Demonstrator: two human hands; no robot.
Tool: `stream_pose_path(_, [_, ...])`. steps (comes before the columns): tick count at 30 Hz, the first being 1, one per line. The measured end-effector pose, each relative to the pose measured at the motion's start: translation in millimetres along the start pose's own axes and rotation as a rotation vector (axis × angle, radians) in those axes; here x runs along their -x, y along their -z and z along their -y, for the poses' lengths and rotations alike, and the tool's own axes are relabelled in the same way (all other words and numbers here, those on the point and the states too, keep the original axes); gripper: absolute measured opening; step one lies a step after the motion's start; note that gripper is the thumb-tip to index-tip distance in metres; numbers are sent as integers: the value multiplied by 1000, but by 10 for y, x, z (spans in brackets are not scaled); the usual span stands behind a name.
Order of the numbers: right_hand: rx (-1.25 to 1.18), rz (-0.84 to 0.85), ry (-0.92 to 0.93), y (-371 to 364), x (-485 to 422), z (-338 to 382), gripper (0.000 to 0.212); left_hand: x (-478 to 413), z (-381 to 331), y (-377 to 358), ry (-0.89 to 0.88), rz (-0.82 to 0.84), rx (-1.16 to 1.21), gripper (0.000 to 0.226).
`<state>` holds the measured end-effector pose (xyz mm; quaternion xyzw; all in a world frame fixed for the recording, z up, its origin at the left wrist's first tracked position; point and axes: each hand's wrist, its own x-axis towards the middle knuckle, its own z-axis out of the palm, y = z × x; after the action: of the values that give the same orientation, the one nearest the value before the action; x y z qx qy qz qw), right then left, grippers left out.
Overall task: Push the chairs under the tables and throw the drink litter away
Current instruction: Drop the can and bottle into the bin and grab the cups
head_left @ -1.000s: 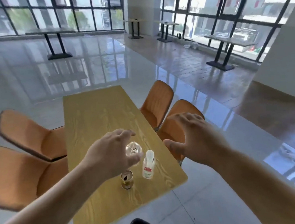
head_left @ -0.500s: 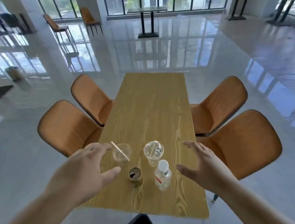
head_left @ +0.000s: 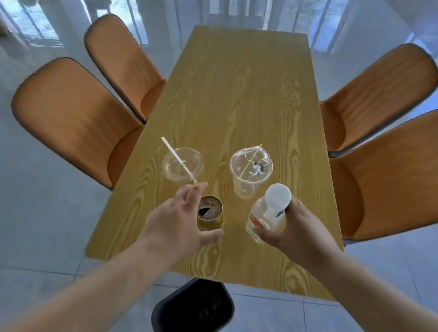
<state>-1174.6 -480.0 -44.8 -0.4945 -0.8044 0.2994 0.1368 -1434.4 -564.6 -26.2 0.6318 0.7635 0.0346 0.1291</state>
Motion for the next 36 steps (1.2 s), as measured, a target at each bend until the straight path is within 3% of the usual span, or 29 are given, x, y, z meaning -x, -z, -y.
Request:
stream_pose_path(3, [-57, -67, -6, -111, 18, 11, 60, -217, 89, -232, 33, -18, 30, 108])
stream_pose_path(9, [-104, -37, -33, -185, 246, 83, 50, -289, 179, -291, -12, 63, 159, 74])
stream_pose_path(12, [-81, 11, -18, -304, 464, 230, 47, 66, 279, -241, -7, 66, 185, 69])
stream_pose_path(19, [-113, 196, 98, -829, 1018, 680, 67, 1202, 697, -104, 83, 34, 295, 61])
stream_pose_path(24, [-121, 217, 109, -975, 1155, 888, 67, 1775, 897, -91, 208, -10, 351, 62])
stream_pose_path(36, [-45, 321, 41, -2052, 1290, -5, 80, 2088, 1062, -1560, 255, 54, 406, 70])
